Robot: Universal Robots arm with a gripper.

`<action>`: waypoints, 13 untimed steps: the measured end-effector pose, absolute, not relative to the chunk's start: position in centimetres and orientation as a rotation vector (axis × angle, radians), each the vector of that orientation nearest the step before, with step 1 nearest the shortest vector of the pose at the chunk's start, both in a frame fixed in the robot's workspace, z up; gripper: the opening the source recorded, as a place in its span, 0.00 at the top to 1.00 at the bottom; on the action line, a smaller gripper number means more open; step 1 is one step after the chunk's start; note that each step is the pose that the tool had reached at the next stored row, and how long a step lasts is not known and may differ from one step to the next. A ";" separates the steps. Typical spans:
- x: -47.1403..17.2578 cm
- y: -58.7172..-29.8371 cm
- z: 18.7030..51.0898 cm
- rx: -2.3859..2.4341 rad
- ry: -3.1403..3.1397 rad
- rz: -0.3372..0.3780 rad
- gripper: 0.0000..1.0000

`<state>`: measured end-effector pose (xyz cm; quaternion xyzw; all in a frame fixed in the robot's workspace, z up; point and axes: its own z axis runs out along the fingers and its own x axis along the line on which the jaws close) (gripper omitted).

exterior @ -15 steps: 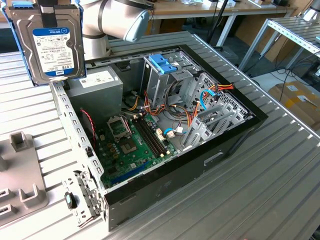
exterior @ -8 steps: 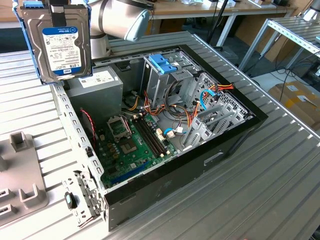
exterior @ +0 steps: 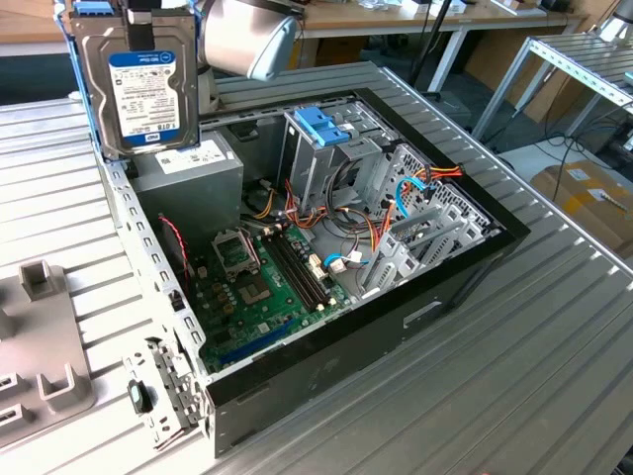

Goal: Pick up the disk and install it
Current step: 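Pick up the disk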

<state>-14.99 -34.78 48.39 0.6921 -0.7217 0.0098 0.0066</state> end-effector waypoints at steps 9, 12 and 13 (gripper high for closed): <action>-12.7 -34.8 48.4 2.165 -2.258 0.031 0.65; -12.1 -34.8 48.4 2.165 -2.258 0.031 0.65; -11.8 -34.8 48.4 2.165 -2.258 0.031 0.65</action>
